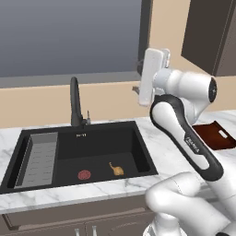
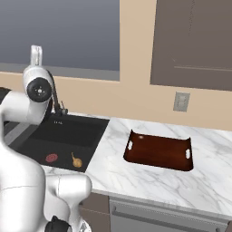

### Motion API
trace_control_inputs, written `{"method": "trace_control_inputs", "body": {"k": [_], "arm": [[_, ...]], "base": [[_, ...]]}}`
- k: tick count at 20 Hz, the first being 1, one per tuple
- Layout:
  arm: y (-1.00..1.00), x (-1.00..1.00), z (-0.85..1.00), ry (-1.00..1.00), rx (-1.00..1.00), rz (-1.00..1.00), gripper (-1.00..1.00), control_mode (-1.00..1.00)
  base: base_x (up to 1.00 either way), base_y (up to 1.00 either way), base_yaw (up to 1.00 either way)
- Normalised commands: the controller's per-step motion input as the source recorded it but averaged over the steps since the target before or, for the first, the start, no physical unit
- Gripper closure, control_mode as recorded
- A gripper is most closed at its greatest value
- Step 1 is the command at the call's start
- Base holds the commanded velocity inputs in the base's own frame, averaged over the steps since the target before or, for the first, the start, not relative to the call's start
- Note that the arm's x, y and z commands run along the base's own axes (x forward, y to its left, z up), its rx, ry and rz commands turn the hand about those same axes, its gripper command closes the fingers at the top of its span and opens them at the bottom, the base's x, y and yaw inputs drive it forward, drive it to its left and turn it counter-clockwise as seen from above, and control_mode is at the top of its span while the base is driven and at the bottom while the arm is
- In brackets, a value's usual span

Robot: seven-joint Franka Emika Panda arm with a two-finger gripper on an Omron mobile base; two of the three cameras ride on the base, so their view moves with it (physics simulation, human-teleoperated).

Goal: Pick up all produce items and place them in the sink. Turn on the sink faucet to wash them. Then turn the sink off and put them in the tray.

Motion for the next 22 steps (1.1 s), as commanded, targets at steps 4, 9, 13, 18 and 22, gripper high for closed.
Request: {"method": "trace_control_inputs", "body": {"k": [4, 9, 13, 18, 22], "arm": [[0.01, 0.01, -0.05, 0.04, 0.06, -0.08, -1.00, -1.00], [-0.04, 0.02, 0.00, 0.03, -0.07, -0.09, -1.00, -1.00], [-0.52, 0.16, 0.00, 0.16, 0.10, 0.00, -1.00, -1.00], [-0.26, 0.17, 0.00, 0.25, 0.13, 0.00, -1.00, -1.00], [0.00, 0.17, -0.01, 0.34, -0.02, -0.02, -1.00, -1.00]], "base": [[0.00, 0.00, 0.00], [0.00, 0.00, 0.00], [0.00, 0.00, 0.00], [0.00, 0.00, 0.00], [0.00, 0.00, 0.00]]}}
